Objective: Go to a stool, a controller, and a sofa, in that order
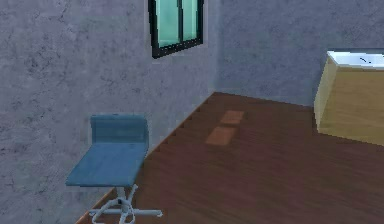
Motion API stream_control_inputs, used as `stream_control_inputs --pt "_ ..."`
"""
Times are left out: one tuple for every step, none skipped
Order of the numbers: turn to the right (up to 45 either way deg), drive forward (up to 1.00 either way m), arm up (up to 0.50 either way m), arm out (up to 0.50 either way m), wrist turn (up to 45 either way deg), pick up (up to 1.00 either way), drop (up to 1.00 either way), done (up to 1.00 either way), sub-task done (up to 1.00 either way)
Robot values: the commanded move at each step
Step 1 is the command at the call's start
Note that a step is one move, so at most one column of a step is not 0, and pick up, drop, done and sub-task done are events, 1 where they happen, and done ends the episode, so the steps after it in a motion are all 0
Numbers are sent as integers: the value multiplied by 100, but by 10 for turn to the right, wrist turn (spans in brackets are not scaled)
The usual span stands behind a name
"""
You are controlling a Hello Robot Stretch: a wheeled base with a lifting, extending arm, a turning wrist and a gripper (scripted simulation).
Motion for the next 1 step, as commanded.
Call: stream_control_inputs --pt "-30 0 0 0 0 0 0 0 0"
